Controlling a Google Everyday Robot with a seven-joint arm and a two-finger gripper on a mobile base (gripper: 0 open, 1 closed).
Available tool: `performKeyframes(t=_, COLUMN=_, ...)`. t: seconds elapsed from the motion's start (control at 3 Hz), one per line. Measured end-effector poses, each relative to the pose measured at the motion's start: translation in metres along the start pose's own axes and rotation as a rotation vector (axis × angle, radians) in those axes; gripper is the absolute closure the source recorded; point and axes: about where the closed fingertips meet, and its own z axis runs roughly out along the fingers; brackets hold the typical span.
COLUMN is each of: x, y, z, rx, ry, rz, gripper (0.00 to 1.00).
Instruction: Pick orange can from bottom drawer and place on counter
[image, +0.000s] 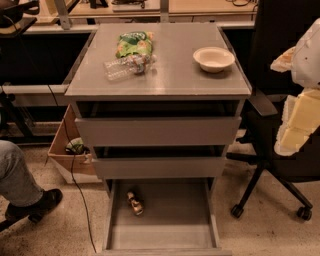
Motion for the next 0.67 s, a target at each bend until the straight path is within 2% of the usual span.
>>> performKeyframes(t=0.33, x=0.0, y=0.0, z=0.004, rx=-0.003, ry=-0.005, rz=0.004, gripper=0.0)
performKeyframes(t=0.67, x=-0.001, y=0.002, z=0.032, rx=-0.024, ry=-0.033, rz=0.033, gripper=0.0)
